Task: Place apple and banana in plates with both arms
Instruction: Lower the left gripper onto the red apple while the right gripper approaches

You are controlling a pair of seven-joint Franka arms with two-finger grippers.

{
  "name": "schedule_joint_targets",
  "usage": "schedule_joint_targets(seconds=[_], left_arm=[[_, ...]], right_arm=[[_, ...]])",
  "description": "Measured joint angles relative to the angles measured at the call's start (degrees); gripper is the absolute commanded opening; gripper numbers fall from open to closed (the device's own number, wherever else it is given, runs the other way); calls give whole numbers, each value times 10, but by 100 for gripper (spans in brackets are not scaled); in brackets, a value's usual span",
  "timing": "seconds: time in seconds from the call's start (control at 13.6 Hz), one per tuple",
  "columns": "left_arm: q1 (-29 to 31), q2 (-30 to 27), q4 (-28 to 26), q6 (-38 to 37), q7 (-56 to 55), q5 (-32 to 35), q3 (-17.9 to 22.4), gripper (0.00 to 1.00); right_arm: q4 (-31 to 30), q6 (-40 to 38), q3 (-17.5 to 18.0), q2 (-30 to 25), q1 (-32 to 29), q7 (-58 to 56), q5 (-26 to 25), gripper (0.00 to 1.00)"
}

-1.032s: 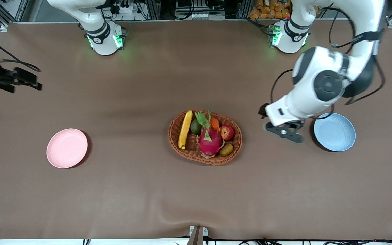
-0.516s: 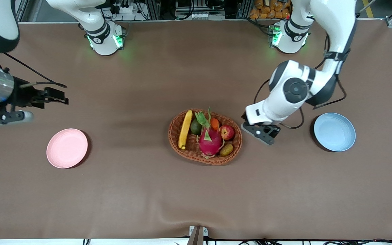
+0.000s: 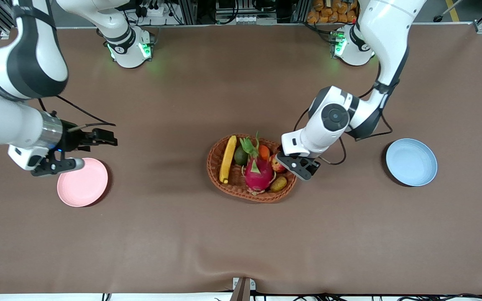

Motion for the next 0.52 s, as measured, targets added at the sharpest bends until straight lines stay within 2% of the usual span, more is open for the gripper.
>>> schedule_joint_targets(seconds=[0.52], left_arm=[[-31, 10, 0, 9, -11, 0, -1, 100]], right_arm=[[0, 18, 0, 13, 12, 0, 59, 100]])
